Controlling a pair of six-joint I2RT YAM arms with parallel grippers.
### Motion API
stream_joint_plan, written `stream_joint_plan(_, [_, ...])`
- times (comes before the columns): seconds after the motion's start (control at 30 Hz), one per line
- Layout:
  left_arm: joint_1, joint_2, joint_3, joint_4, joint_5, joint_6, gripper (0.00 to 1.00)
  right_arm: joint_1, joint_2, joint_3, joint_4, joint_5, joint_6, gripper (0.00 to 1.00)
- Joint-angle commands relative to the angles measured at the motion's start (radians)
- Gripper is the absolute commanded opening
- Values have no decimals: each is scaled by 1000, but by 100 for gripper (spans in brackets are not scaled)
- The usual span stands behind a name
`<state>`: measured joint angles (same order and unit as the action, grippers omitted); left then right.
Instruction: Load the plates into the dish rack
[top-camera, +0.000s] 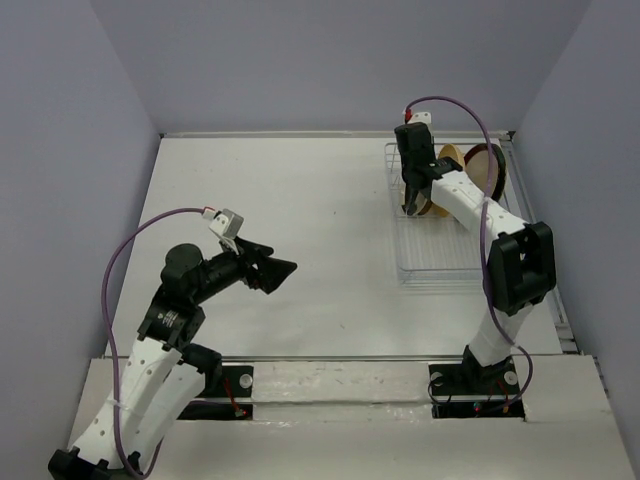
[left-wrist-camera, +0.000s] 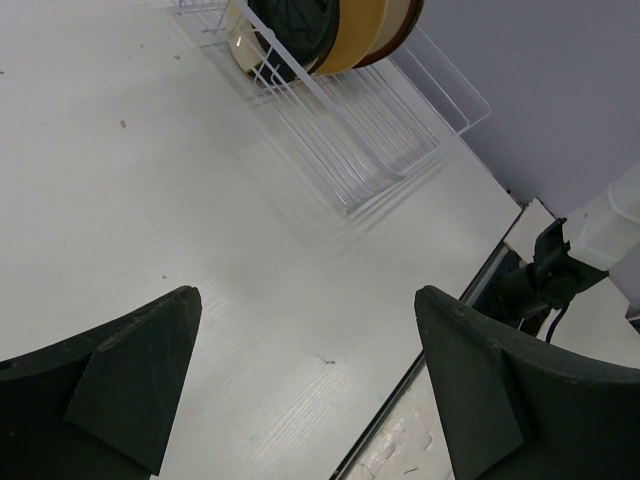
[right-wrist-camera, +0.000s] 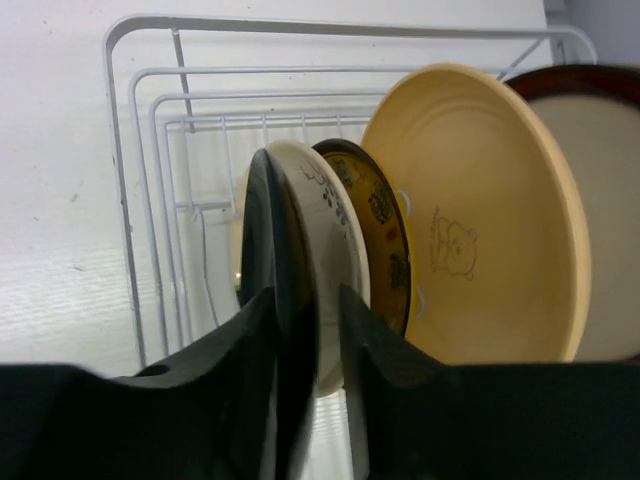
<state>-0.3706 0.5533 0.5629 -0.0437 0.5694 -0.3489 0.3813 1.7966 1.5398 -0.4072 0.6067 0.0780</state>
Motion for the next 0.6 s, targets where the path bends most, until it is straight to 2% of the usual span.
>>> stream_joint_plan(0.0, [28, 8, -5, 22, 7, 11, 99, 8, 14, 60, 24, -28, -20, 52])
stream_joint_plan(0.03, [35, 13, -4, 22, 9, 13, 99, 8, 12, 57, 24, -27, -17, 61])
stream_joint_plan(0.1, [50, 19, -3, 22, 9, 13, 99, 8, -9, 46, 19, -30, -12, 70])
stream_joint_plan(0.2, [67, 26, -4, 22, 12, 13, 99, 8, -80, 37, 2, -45, -1, 71])
stream_joint_plan(0.27, [85, 31, -3, 22, 17, 13, 99, 8, -170, 7, -7, -119, 37, 71])
stream_joint_plan(0.33, [99, 42, -3, 22, 18, 14, 99, 8, -241, -73, -4, -211, 110, 71])
stream_joint_plan(0.4, [120, 65, -1, 22, 35, 13, 99, 8, -348, -175, 39, -426, 179, 71])
stream_joint_plan(0.5, [144, 71, 0, 28, 53, 16, 99, 22, -483, -274, 137, -582, 224, 75])
stream_joint_plan(0.53, [150, 62, 0, 28, 53, 16, 99, 37, -515, -305, 160, -658, 250, 79])
stream_joint_plan(0.57, [159, 56, 0, 30, 50, 16, 99, 37, -552, -363, 201, -688, 267, 90])
